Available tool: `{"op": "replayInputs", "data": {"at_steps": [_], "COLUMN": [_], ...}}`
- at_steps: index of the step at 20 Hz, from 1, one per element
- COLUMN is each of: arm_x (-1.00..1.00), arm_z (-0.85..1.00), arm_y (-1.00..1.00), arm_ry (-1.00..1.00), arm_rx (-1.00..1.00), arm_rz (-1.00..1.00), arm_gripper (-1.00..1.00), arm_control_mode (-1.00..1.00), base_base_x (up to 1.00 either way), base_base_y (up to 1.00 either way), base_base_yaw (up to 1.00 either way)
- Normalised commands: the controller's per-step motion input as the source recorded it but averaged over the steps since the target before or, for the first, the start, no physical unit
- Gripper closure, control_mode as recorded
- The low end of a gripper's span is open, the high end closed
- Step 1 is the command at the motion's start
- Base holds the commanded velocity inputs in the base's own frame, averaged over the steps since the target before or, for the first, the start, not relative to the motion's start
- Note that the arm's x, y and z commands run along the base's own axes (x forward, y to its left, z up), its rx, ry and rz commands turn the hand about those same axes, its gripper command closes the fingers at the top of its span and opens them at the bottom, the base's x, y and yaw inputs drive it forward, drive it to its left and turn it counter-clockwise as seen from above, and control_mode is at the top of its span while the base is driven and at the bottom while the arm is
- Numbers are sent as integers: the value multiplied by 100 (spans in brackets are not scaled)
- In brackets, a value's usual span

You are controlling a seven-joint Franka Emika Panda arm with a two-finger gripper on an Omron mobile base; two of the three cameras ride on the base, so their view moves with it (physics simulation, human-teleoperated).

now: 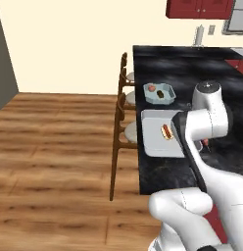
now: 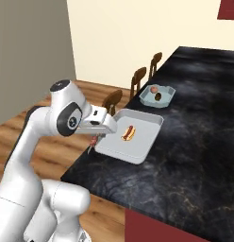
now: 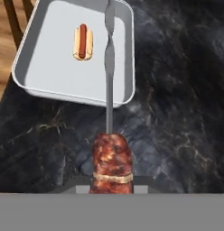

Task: Place the cold items (sweet potato and peach) from the fridge in one tupperware on the dining counter. Place the warm items (hot dog and kebab skewer) in the stove area in another tupperware.

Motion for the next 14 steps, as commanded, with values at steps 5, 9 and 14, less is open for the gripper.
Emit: {"op": "replayInputs", "data": {"at_steps": [5, 9, 14], "arm_x": [99, 75, 49], "arm_z": [-45, -56, -47], "arm_y": [-12, -14, -32], "arm_ry": [33, 23, 1], "arm_rx": [0, 0, 0], "arm_rz": [17, 13, 1], "arm_gripper": [100, 100, 100], "arm_control_mode": [-100, -100, -100], "base_base_x": [0, 0, 0], "base_base_y": [0, 0, 0], "base_base_yaw": [0, 0, 0]}}
